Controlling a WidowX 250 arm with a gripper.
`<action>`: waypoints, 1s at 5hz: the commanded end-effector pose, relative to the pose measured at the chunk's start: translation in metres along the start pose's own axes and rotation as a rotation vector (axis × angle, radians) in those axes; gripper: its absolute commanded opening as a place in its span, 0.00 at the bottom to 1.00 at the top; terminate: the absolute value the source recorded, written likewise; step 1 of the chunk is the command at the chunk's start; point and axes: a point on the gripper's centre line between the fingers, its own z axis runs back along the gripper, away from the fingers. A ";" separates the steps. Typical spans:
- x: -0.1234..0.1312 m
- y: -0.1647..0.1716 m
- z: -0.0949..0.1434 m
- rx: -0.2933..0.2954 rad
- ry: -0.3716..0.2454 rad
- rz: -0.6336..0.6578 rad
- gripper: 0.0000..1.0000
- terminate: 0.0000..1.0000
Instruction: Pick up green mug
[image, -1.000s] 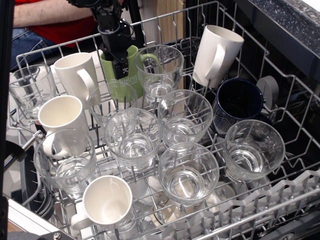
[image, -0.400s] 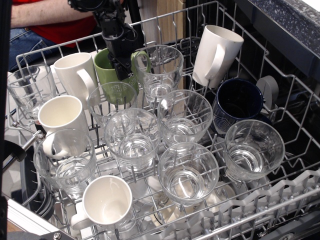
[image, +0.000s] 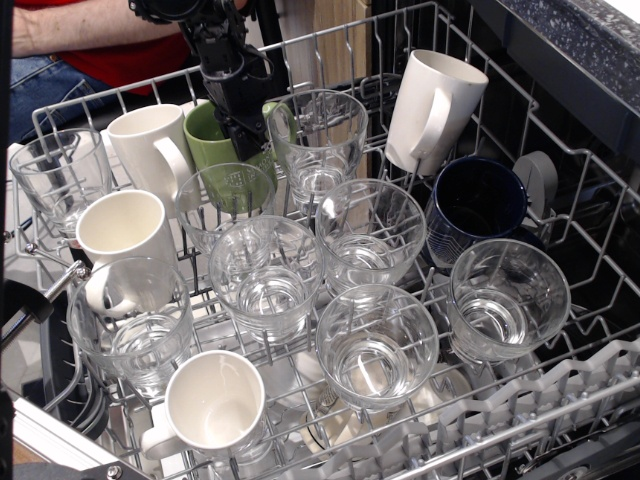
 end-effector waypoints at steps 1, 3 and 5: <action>0.061 0.042 0.113 0.166 -0.190 0.088 0.00 0.00; 0.070 0.037 0.157 0.184 -0.128 0.133 0.00 0.00; 0.058 0.047 0.193 0.093 -0.098 0.115 0.00 1.00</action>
